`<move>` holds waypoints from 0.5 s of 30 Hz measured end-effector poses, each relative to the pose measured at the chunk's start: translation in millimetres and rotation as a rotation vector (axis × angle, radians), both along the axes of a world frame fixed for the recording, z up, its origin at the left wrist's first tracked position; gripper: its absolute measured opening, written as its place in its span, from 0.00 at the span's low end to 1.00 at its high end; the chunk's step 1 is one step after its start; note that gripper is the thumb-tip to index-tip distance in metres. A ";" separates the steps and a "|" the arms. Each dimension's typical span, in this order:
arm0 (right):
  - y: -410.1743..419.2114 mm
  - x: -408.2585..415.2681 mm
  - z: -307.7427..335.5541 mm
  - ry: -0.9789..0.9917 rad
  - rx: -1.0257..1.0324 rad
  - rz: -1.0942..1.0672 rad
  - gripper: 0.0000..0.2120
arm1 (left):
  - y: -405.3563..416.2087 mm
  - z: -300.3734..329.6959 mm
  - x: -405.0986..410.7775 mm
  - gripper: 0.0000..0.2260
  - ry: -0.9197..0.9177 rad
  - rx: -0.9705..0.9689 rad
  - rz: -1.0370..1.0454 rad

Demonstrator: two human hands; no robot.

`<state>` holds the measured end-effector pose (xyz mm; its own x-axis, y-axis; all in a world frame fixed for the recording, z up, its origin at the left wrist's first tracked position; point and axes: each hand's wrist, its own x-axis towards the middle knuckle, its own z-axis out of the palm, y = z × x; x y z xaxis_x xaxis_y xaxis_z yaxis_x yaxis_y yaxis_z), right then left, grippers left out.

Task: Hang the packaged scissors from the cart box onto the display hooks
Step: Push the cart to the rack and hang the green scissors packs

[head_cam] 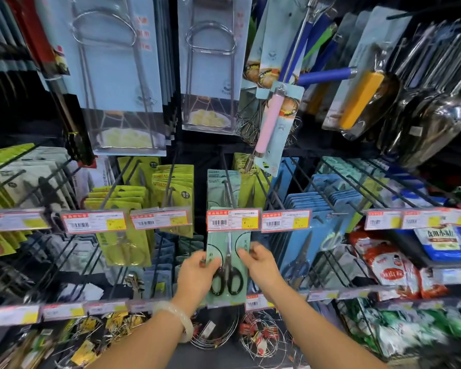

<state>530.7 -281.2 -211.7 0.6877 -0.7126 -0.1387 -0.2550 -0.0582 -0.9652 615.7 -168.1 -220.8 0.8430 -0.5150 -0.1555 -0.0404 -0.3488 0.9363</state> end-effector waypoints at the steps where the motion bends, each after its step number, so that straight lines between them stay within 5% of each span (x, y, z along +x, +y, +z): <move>1: -0.4 1.4 -0.3 0.001 -0.005 -0.009 0.03 | -1.0 -0.2 1.5 0.08 -0.002 -0.001 0.000; 4: -6.0 12.2 -1.6 0.056 -0.029 -0.023 0.07 | -7.1 0.9 8.6 0.05 0.008 0.017 -0.006; 8: -14.7 23.2 -11.7 0.281 -0.147 -0.033 0.23 | -15.5 -17.7 21.4 0.26 0.077 0.222 0.004; 11: -14.4 8.7 -26.4 0.474 -0.250 0.000 0.27 | -19.5 -39.2 14.4 0.26 0.095 0.490 -0.099; 15: -15.7 -40.2 -50.2 0.700 -0.414 0.139 0.24 | -37.6 -46.9 -23.3 0.26 -0.207 0.800 -0.457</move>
<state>490.6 -296.8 -261.9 0.6252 -0.7151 -0.3127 -0.7540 -0.4498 -0.4788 592.5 -205.7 -267.7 0.6359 -0.6080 -0.4754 -0.4711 -0.7937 0.3848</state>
